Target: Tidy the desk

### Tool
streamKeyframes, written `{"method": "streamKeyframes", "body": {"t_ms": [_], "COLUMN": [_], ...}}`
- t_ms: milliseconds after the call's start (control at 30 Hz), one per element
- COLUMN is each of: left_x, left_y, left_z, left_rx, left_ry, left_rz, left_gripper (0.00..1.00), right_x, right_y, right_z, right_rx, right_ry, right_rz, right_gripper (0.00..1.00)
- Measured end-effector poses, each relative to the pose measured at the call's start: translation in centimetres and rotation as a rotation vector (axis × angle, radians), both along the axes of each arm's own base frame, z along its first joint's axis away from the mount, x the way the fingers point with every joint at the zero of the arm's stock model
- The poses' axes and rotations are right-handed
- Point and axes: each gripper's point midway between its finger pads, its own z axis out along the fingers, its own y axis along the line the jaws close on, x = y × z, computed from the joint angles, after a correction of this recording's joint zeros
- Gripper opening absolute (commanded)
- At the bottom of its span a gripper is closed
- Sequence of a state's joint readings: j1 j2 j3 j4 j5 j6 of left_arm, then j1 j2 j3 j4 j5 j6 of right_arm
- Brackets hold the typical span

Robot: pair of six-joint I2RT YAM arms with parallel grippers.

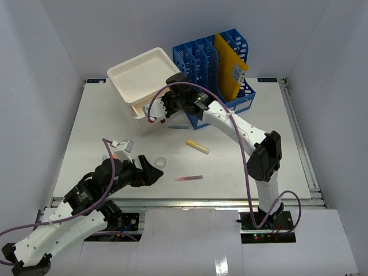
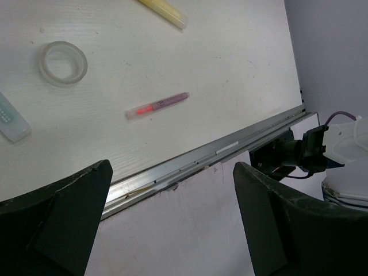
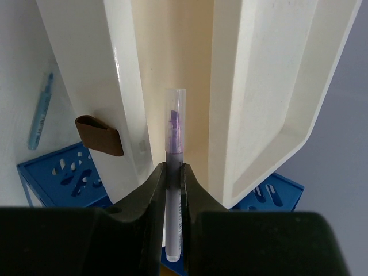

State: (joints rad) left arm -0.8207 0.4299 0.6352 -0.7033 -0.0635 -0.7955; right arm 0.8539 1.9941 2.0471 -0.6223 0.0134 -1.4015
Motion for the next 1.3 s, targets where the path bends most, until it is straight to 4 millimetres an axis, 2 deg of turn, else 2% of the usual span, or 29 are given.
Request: {"method": "streamKeyframes", "body": {"t_ms": [167, 233, 433, 500, 600, 667, 733, 833, 900, 967, 1033, 1067, 1200, 1267, 1300], "left_x": [-0.1, -0.1, -0.4, -0.5, -0.6, -0.5, -0.6, -0.4, -0.2, 0.5, 1.3, 1.6, 2.9, 3.1, 3.0], "left_y": [-0.2, -0.3, -0.7, -1.1, -2.0, -2.7, -3.3, -4.5, -5.3, -6.4, -7.5, -7.9, -10.3, -11.4, -11.8], "left_z": [-0.1, -0.1, -0.4, -0.7, -2.0, -3.4, -4.9, -6.7, -7.5, -8.0, -8.3, -8.4, -8.9, -9.4, -9.8], "left_rx": [0.008, 0.008, 0.012, 0.019, 0.057, 0.101, 0.151, 0.217, 0.262, 0.303, 0.346, 0.367, 0.467, 0.516, 0.541], "left_ry": [0.000, 0.001, 0.014, 0.033, 0.084, 0.131, 0.181, 0.248, 0.269, 0.267, 0.244, 0.230, 0.134, 0.075, 0.047], "left_rz": [-0.014, -0.022, -0.051, -0.072, -0.112, -0.142, -0.178, -0.241, -0.290, -0.337, -0.389, -0.414, -0.531, -0.594, -0.626], "left_gripper": [0.98, 0.98, 0.98, 0.98, 0.98, 0.98, 0.98, 0.98, 0.98, 0.98, 0.98, 0.98, 0.98, 0.95, 0.93], "right_x": [0.7, 1.0, 1.3, 1.2, 0.8, -0.7, -2.7, -6.4, -8.5, -10.4, -12.9, -14.5, -22.1, -24.0, -24.4], "right_y": [0.2, 0.3, 0.7, 0.9, 1.0, -0.1, -1.9, -6.1, -9.8, -14.3, -18.3, -19.5, -20.4, -20.9, -21.2], "right_z": [-0.9, -0.6, 0.5, 1.8, 5.0, 6.7, 8.2, 9.5, 9.8, 7.9, 3.2, 0.8, -8.2, -10.0, -10.3], "right_rx": [-0.032, -0.026, 0.006, 0.038, 0.126, 0.176, 0.227, 0.299, 0.382, 0.435, 0.431, 0.431, 0.418, 0.435, 0.454], "right_ry": [-0.020, -0.035, -0.034, -0.021, -0.018, 0.016, 0.061, 0.162, 0.241, 0.327, 0.439, 0.497, 0.783, 0.869, 0.886], "right_rz": [-0.003, -0.006, -0.021, -0.029, -0.044, -0.050, -0.044, -0.043, -0.039, -0.051, -0.090, -0.095, -0.029, -0.031, -0.029], "right_gripper": [0.40, 0.48, 0.58, 0.64, 0.74, 0.82, 0.85, 0.90, 0.93, 0.94, 0.94, 0.94, 0.94, 0.94, 0.94]}}
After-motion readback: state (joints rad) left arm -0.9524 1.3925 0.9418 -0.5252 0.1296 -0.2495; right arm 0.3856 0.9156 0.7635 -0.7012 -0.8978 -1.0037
